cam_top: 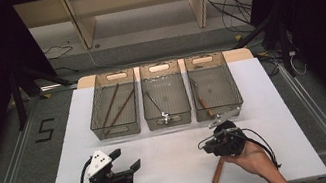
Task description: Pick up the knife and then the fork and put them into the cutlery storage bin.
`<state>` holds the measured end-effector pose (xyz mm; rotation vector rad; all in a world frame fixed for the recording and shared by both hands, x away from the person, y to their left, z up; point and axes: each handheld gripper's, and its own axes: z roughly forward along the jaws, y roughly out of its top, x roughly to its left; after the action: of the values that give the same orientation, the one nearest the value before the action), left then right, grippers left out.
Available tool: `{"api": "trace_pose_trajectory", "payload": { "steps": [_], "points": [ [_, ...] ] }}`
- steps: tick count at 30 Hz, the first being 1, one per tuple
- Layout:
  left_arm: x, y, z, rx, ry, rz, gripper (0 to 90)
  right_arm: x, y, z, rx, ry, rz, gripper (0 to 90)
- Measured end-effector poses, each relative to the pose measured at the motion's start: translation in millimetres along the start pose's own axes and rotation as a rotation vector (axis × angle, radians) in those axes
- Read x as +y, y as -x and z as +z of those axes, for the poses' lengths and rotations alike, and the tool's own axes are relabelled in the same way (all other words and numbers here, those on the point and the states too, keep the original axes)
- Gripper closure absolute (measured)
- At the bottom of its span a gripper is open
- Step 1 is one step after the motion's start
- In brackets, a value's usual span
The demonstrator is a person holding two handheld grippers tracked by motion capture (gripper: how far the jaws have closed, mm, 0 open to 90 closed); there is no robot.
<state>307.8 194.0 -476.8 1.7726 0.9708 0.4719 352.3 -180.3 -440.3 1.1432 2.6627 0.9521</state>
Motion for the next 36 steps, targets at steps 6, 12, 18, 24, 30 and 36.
{"api": "trace_pose_trajectory", "payload": {
  "steps": [6,12,18,24,30,36],
  "points": [
    [0.2,0.0,0.0,-0.001,-0.004,0.006,17.0,-15.3,-5.1,8.7,0.01,-0.038,-0.018,90.0],
    [0.2,0.3,-0.1,-0.002,-0.004,0.005,17.0,-24.0,-11.2,17.8,0.009,-0.091,-0.033,90.0],
    [0.3,0.1,-0.3,-0.001,0.0,0.001,17.0,-33.4,-13.9,22.5,-0.003,-0.128,-0.043,90.0],
    [0.3,0.3,-0.3,-0.001,-0.001,0.003,17.0,-42.9,-12.8,13.3,-0.02,-0.148,-0.044,90.0],
    [0.3,0.4,-0.3,-0.002,-0.002,0.004,17.0,-55.2,-5.8,0.8,-0.052,-0.163,-0.028,90.0],
    [0.3,0.5,0.1,-0.002,-0.004,0.009,17.0,-63.5,5.6,-8.0,-0.074,-0.16,0.0,90.0]
  ]
}}
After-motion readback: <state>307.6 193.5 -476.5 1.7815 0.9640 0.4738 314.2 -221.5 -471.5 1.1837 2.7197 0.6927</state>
